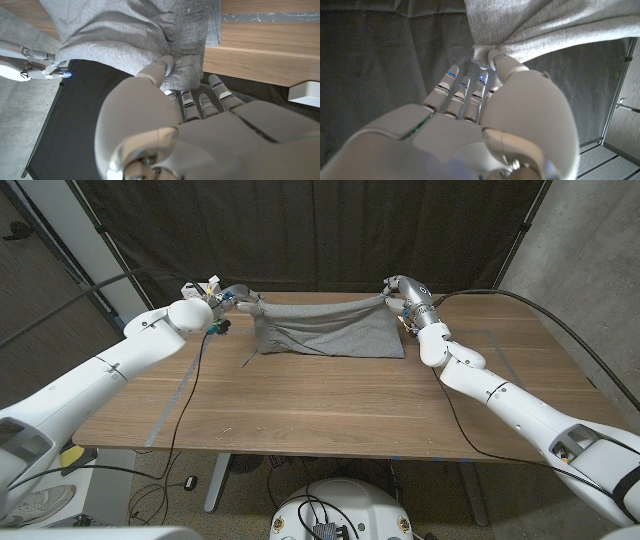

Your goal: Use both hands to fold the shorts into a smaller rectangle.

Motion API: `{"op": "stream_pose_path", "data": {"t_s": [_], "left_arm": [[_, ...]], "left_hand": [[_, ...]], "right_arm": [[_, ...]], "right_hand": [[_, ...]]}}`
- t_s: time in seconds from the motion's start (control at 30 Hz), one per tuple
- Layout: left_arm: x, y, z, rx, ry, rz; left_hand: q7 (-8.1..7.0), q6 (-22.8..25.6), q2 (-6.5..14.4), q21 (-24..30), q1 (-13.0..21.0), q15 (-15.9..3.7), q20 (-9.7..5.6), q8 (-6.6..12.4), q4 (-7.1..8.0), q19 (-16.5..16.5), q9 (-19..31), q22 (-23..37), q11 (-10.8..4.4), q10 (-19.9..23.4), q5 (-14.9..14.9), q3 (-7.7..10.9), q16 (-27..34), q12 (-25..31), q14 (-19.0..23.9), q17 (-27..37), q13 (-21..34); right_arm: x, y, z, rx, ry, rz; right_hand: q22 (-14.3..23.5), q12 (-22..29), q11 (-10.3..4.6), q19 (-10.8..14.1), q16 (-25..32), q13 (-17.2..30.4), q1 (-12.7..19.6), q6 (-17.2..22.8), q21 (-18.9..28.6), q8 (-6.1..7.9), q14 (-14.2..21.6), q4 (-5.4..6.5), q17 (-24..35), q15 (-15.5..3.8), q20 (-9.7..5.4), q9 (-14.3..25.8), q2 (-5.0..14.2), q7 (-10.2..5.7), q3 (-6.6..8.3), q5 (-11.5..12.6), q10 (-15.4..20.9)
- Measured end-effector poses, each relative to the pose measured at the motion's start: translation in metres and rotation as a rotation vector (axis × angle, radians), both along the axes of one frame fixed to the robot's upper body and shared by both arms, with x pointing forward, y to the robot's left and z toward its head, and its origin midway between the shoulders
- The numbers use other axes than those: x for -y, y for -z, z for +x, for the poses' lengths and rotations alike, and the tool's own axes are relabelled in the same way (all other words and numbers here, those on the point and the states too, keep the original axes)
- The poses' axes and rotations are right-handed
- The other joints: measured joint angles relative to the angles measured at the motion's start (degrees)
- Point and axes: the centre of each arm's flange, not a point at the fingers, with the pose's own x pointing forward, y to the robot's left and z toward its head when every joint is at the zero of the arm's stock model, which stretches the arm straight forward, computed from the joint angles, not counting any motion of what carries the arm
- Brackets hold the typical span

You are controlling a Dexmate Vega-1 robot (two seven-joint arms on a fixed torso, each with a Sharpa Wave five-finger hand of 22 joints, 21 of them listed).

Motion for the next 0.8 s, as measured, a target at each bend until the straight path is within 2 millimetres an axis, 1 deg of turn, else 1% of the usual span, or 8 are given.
{"op": "stream_pose_path", "data": {"t_s": [0.03, 0.17, 0.23, 0.3, 0.37, 0.5, 0.6, 0.8], "left_arm": [[-0.001, 0.0, 0.002, -0.002, -0.007, 0.0], [-0.004, -0.003, 0.006, -0.003, -0.027, 0.001], [-0.005, -0.004, 0.008, -0.001, -0.036, 0.001], [-0.007, -0.006, 0.01, 0.003, -0.048, 0.002], [-0.01, -0.008, 0.012, 0.012, -0.066, 0.003], [-0.013, -0.01, 0.016, 0.024, -0.089, 0.002], [-0.016, -0.012, 0.019, 0.033, -0.105, 0.0], [-0.02, -0.016, 0.027, 0.053, -0.127, -0.01]], "left_hand": [[0.0, 0.0, 0.0, 0.0, 0.0, 0.0, 0.0, 0.0, 0.0, 0.0, -0.04, 0.0, 0.0, 0.0, 0.0, 0.0, 0.0, 0.0, 0.0, 0.0, 0.0], [0.0, 0.0, 0.0, 0.0, 0.0, 0.0, 0.0, -0.03, 0.0, 0.0, -0.09, 0.0, 0.0, 0.0, 0.0, 0.0, 0.0, 0.0, 0.0, 0.0, 0.0], [0.0, 0.0, 0.0, 0.0, 0.0, 0.0, 0.0, -0.04, 0.0, 0.0, -0.1, 0.0, 0.0, 0.0, 0.0, 0.0, 0.0, 0.0, 0.0, 0.0, 0.0], [0.0, 0.0, 0.0, 0.0, 0.0, 0.0, 0.0, -0.09, 0.0, 0.0, -0.12, 0.0, 0.0, 0.0, 0.0, 0.0, 0.0, 0.0, 0.0, 0.0, 0.0], [0.0, 0.0, 0.0, 0.0, 0.01, 0.0, 0.0, -0.07, 0.0, 0.0, -0.14, 0.0, 0.0, 0.0, 0.0, 0.0, 0.0, 0.0, 0.0, 0.0, 0.0], [0.5, -0.5, 0.33, 0.0, 0.35, -0.01, 0.0, -0.07, -0.02, 0.0, -0.14, 0.0, 0.0, 0.0, 0.0, -0.02, 0.0, 0.0, 0.0, 0.0, 0.0], [0.51, -0.51, 0.45, 0.28, 0.47, -0.02, 0.0, -0.07, -0.02, 0.0, -0.01, -0.01, 0.0, 0.0, 0.0, -0.02, 0.0, 0.0, 0.01, 0.0, 0.0], [0.51, -0.51, 0.45, 0.34, 0.47, -0.22, 0.0, -0.07, -0.02, 0.0, -0.08, -0.01, 0.0, 0.0, 0.0, -0.02, 0.0, 0.0, 0.22, 0.0, 0.0]], "right_arm": [[-0.001, -0.002, 0.004, 0.0, 0.0, -0.002], [-0.004, -0.009, 0.013, 0.001, 0.0, -0.005], [-0.005, -0.011, 0.016, 0.003, 0.0, -0.005], [-0.006, -0.012, 0.015, 0.009, -0.007, -0.005], [-0.009, -0.018, 0.026, 0.006, 0.002, -0.007], [-0.012, -0.024, 0.035, 0.009, 0.007, -0.007], [-0.016, -0.029, 0.042, 0.012, 0.008, -0.008], [-0.022, -0.039, 0.056, 0.013, 0.015, -0.012]], "right_hand": [[0.0, 0.0, 0.0, 0.0, 0.0, 0.0, 0.0, 0.0, 0.0, 0.0, 0.0, -0.17, 0.0, 0.0, 0.0, 0.0, 0.0, 0.0, 0.17, 0.0, 0.0], [0.0, 0.0, 0.0, 0.0, 0.0, 0.0, 0.0, -0.23, 0.0, 0.0, 0.0, -0.17, 0.0, 0.0, 0.0, -0.25, 0.0, -0.23, 0.18, 0.0, 0.0], [0.0, 0.0, 0.0, 0.0, 0.0, 0.0, 0.0, -0.23, 0.0, 0.0, 0.0, -0.17, 0.0, 0.0, 0.0, -0.26, 0.0, -0.22, 0.18, 0.0, 0.0], [0.0, 0.0, 0.0, 0.12, 0.0, 0.0, 0.0, -0.23, 0.0, 0.0, 0.0, -0.17, 0.0, 0.0, -0.12, -0.26, 0.0, -0.23, 0.18, 0.0, 0.0], [0.0, 0.0, 0.0, 0.22, 0.0, 0.0, 0.0, -0.23, 0.0, 0.0, 0.0, -0.17, 0.0, 0.0, -0.21, -0.26, 0.0, -0.23, 0.17, 0.0, 0.0], [0.0, 0.0, 0.0, 0.21, 0.0, 0.0, 0.0, -0.23, 0.0, 0.0, -0.01, -0.13, 0.0, 0.0, -0.21, -0.26, 0.0, -0.23, 0.65, 0.0, 0.0], [0.0, 0.0, 0.0, 0.21, 0.0, 0.0, -0.23, -0.31, 0.0, 0.0, -0.01, -0.12, 0.0, 0.0, -0.21, -0.26, 0.23, -0.31, 0.67, 0.0, 0.0], [0.0, 0.0, 0.0, 0.21, 0.0, 0.0, -0.54, -0.31, 0.0, 0.0, -0.01, -0.12, 0.0, 0.0, -0.21, -0.52, -0.08, -0.31, 0.67, 0.0, 0.0]]}}
